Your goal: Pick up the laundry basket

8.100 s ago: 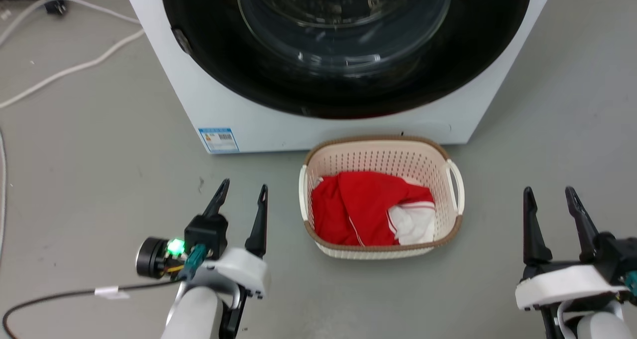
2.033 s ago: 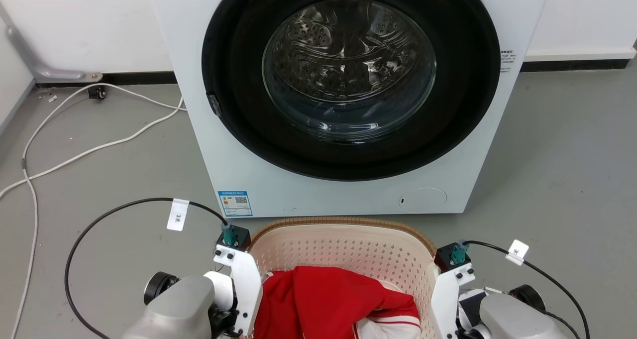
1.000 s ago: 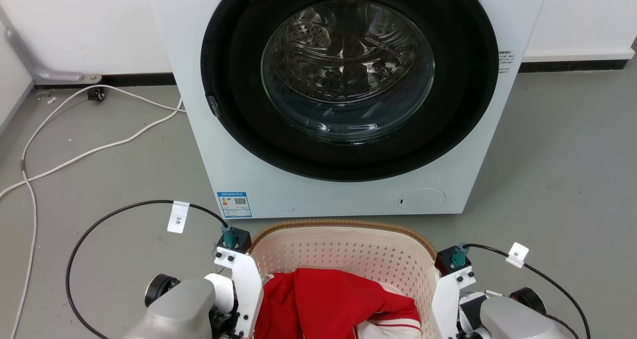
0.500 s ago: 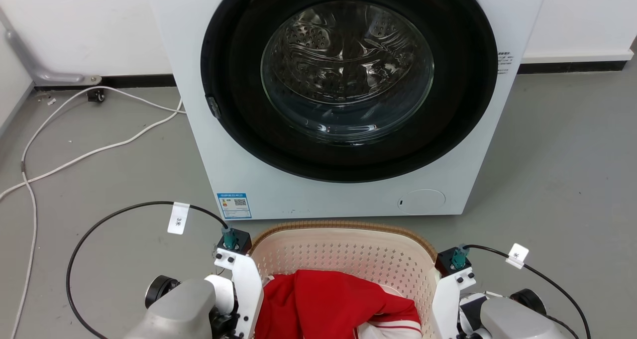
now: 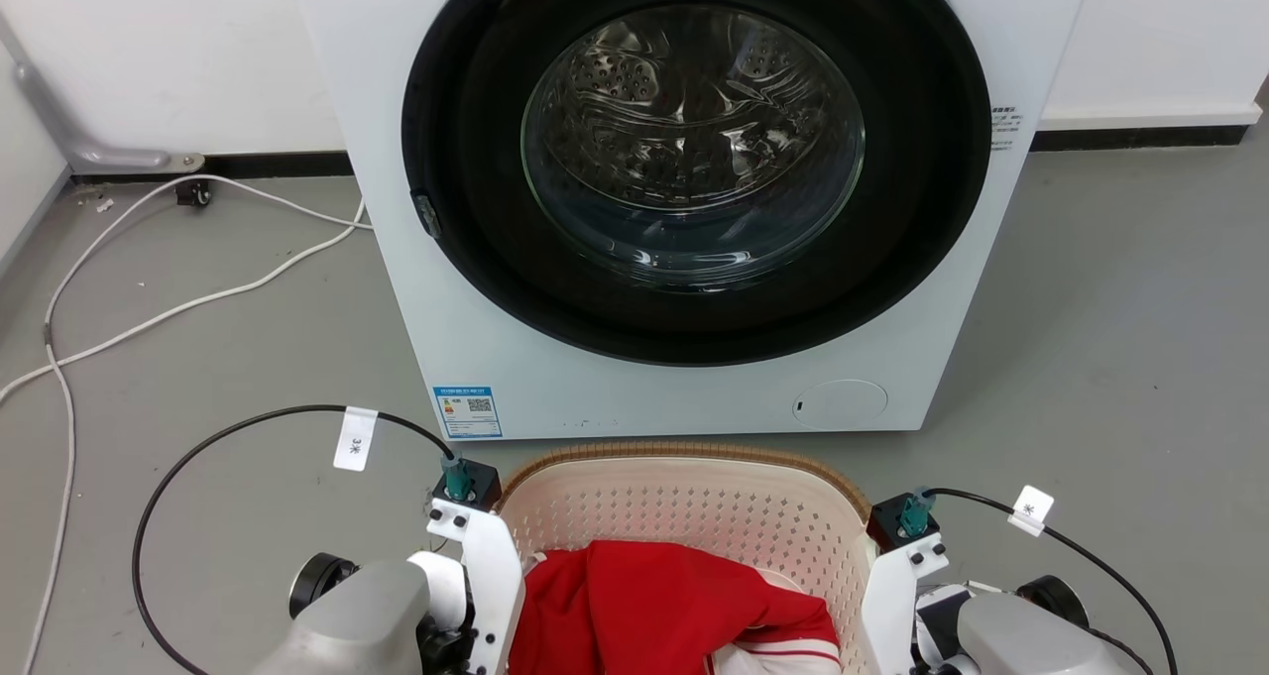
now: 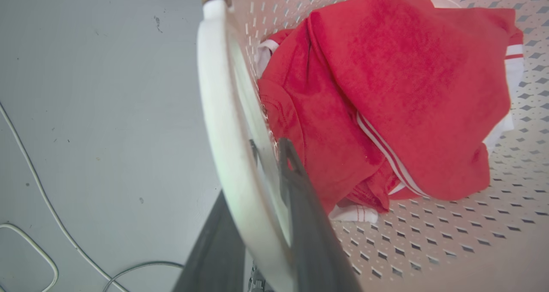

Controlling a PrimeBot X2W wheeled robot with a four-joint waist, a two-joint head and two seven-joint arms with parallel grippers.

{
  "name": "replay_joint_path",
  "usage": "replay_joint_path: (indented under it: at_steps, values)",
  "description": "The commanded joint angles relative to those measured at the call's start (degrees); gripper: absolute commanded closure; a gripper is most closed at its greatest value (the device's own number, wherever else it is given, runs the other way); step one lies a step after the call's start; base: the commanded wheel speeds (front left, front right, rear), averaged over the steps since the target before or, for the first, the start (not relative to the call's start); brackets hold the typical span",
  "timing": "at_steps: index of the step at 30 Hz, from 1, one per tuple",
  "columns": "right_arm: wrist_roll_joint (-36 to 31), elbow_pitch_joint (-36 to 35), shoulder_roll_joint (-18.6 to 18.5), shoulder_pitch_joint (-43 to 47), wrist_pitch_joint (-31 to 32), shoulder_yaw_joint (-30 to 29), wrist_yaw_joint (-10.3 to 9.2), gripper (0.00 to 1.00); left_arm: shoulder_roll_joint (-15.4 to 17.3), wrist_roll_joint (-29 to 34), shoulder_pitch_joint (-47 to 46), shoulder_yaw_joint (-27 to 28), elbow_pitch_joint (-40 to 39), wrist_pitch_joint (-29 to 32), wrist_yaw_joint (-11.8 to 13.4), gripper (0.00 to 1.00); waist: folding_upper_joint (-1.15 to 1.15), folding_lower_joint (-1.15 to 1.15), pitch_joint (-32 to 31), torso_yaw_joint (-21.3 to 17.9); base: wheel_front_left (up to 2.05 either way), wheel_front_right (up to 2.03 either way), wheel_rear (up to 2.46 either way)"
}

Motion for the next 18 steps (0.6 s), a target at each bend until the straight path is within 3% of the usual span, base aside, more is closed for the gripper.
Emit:
replay_joint_path:
  at_steps: [1, 18]
  values:
    - [-0.3, 0.5, -0.8, -0.2, 0.3, 0.8, 0.18, 1.0, 0.6, -0.1, 0.0, 0.0, 0.1, -0.6, -0.2, 1.0, 0.0, 0.0, 0.0, 0.0, 0.0, 0.0, 0.0]
    - [0.8, 1.0, -0.7, -0.1, 0.4, 1.5, 0.17, 1.0, 1.0, -0.5, 0.4, -0.1, 0.1, -0.2, -0.2, 1.0, 0.0, 0.0, -0.1, -0.2, 0.0, 0.0, 0.0]
